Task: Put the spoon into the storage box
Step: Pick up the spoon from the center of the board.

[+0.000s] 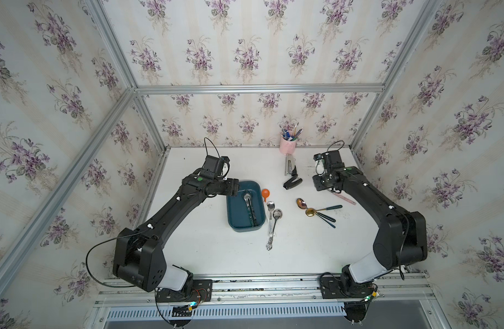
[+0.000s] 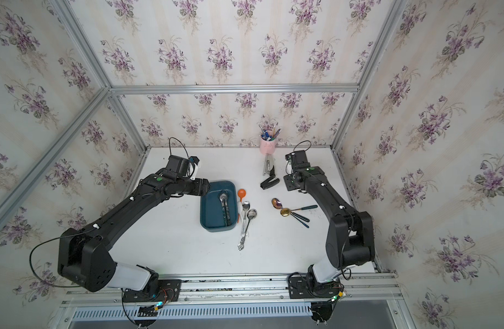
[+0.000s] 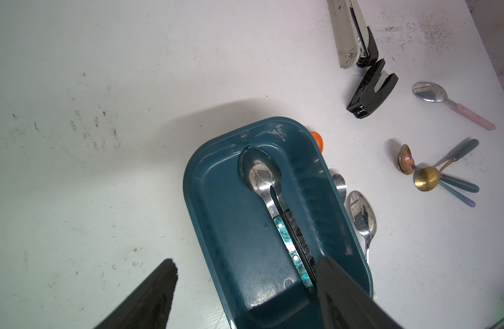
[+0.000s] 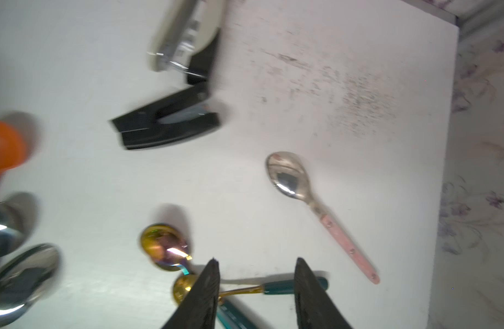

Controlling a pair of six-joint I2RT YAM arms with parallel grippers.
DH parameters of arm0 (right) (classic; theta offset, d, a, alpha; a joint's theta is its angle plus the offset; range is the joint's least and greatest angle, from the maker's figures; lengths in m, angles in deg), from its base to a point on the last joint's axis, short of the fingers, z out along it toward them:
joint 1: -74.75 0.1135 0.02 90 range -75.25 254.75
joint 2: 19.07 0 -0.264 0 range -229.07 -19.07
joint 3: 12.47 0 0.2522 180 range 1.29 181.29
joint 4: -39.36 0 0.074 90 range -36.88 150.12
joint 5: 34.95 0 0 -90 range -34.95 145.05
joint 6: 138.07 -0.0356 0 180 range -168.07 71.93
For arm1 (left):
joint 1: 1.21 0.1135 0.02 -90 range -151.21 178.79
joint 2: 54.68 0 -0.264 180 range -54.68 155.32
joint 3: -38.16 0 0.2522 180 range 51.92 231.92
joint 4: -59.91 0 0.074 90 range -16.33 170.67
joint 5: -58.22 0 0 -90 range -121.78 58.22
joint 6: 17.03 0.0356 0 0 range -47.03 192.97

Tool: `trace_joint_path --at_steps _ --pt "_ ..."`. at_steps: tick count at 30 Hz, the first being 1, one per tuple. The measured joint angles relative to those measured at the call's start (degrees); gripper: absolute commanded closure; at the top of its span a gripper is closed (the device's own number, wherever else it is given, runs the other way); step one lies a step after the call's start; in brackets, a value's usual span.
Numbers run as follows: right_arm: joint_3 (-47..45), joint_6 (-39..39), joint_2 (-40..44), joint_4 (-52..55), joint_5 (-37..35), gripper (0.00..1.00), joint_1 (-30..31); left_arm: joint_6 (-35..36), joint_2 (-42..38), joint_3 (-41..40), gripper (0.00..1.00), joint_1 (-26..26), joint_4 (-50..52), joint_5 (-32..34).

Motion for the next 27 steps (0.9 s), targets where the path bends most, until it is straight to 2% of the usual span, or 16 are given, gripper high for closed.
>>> trace_joint_path --at_steps 2,8,15,27 --pt "2.1 1.7 -3.3 -0.3 2.1 0.56 -4.0 0.0 0.0 -0.1 0.19 -0.3 -0.1 -0.1" --pt "5.7 5.9 -9.6 -0.3 3.0 0.52 -10.5 0.0 -1.3 -2.1 0.19 -0.6 -0.5 -0.2" --pt "6.6 8.0 -15.8 -0.3 3.4 0.5 -11.6 0.1 -3.4 -2.7 0.18 -0.6 -0.2 0.5" --pt "1.4 7.9 -17.1 -2.4 6.3 0.48 -14.6 0.7 -4.5 -1.8 0.18 -0.6 0.2 2.1"
